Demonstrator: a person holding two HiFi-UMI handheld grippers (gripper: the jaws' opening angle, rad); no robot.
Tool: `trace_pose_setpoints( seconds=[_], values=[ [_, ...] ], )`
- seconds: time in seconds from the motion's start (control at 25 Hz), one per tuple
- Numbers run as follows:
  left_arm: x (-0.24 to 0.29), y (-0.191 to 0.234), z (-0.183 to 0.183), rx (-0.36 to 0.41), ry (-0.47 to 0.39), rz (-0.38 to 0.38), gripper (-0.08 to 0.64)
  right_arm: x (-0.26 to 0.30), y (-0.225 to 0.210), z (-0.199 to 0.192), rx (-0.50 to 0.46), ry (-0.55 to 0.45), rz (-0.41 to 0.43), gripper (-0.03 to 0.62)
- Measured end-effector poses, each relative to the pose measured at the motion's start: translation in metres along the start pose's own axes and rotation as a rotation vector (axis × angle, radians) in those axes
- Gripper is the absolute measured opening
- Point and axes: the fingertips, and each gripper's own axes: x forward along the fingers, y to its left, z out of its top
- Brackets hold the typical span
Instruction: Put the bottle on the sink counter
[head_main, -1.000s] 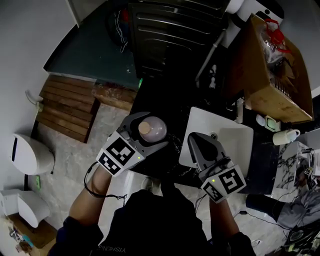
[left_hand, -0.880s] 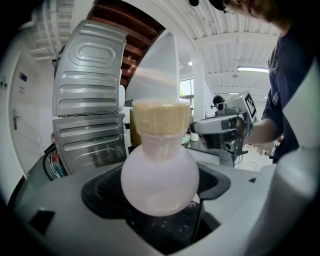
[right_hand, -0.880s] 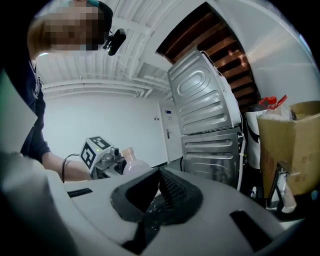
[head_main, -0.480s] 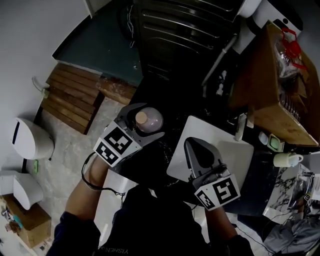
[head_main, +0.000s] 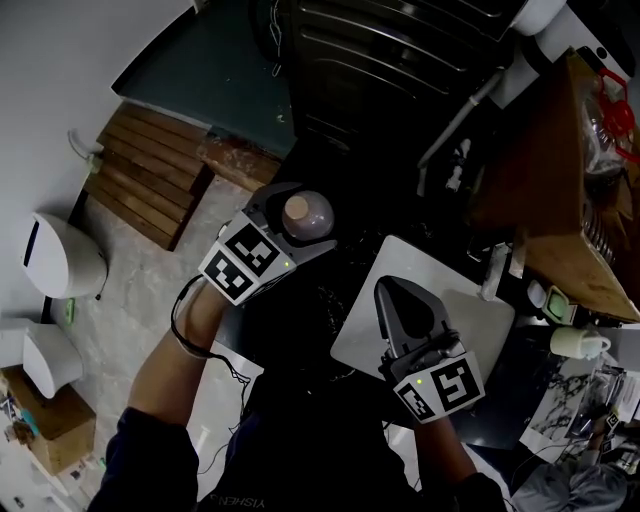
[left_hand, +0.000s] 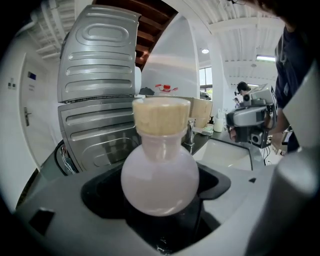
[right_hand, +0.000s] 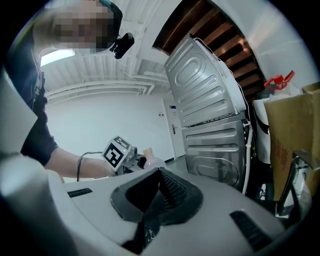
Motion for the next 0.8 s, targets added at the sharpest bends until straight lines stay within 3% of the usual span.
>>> trace_pose_setpoints(
  seconds=[0.44,0.8],
  values=[
    [0.037,0.048,-0.033,0.043,0.064,-0.047,0.397,0.046,-0.015,-0.021,0.045,0.054,-0.018,0.026],
    [0.061,0.081,-0.047,0.061,0.095,-0.079,0.397,0.071,-0.041,-0.040,0.077,0.105,-0.083,0.026]
  ],
)
